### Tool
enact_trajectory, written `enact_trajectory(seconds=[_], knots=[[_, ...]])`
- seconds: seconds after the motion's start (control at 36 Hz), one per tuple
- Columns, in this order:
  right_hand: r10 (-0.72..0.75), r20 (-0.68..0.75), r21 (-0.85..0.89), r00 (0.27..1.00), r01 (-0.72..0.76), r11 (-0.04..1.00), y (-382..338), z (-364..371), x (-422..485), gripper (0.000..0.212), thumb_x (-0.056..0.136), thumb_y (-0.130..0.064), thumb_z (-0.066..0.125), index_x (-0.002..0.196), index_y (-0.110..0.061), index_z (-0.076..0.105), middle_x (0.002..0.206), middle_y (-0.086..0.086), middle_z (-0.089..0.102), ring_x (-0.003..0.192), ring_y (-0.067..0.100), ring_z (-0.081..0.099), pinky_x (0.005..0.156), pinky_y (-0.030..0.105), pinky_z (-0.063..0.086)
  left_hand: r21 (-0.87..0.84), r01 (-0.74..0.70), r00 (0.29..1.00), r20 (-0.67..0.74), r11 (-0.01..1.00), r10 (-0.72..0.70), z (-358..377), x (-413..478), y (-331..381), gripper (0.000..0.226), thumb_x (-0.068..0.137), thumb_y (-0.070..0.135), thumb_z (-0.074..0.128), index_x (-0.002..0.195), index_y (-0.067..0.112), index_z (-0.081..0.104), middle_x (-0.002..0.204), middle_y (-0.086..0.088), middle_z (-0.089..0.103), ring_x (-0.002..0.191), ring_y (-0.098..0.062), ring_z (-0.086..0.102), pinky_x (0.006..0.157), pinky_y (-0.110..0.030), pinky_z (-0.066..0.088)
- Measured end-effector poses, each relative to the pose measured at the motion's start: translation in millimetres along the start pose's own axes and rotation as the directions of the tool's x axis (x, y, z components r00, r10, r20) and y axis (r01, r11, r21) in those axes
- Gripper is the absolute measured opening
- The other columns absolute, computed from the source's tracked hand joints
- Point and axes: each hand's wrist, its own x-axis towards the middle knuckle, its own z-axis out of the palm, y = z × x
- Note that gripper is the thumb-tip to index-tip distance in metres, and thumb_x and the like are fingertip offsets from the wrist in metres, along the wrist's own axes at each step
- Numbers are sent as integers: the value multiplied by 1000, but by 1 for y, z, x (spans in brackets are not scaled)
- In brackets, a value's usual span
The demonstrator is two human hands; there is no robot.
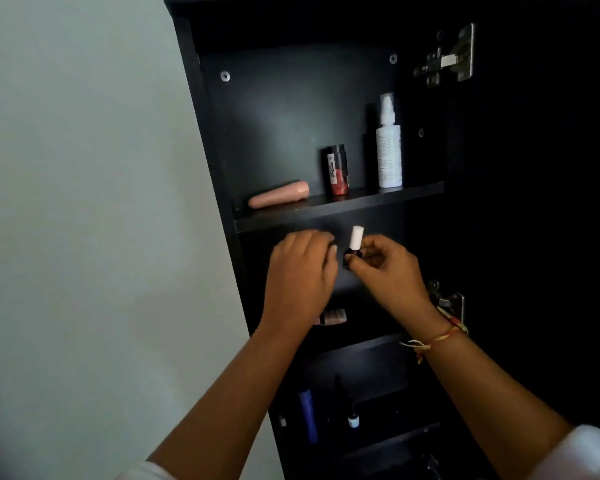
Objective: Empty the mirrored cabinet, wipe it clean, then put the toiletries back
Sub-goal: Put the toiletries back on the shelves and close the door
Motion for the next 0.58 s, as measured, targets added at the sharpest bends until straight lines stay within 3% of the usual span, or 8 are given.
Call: enact_trajectory(seconds=[0.11, 0.22, 0.33, 0.58], knots=[[119, 57, -102, 991, -113, 988, 43, 5, -13, 11, 75, -27, 76, 83, -26, 68, 77, -10, 71, 75, 4, 67, 75, 27, 54, -41, 96, 969, 232, 995, -84, 34, -52, 8, 19, 92, 30, 47, 88, 20, 63, 89, 2, 62, 85, -18, 56, 79, -41, 48], [242, 140, -287, 960, -194, 938, 78, 10, -19, 16, 76, -27, 77, 90, -22, 72, 80, -8, 71, 82, 9, 67, 72, 20, 47, -70, 241, 899, 391, 968, -196, 64, -92, 6, 27, 89, 34, 45, 90, 21, 69, 94, 4, 65, 90, -16, 59, 85, -39, 50], [285, 150, -372, 947, -213, 903, 98, 15, -20, 20, 76, -25, 79, 92, -16, 73, 90, 0, 74, 90, 15, 68, 77, 22, 49, -98, 330, 874, 408, 939, -264, 77, -112, 1, 13, 85, 18, 59, 84, 13, 70, 94, -4, 68, 89, -21, 62, 86, -33, 52], [277, 149, -427, 949, -191, 884, 111, 24, -11, 23, 74, -30, 80, 95, -21, 72, 94, -2, 74, 92, 15, 68, 81, 27, 53, -55, 366, 856, 412, 929, -313, 85, -125, -8, 9, 86, 19, 60, 85, 14, 68, 90, -4, 65, 85, -21, 58, 78, -35, 51]])
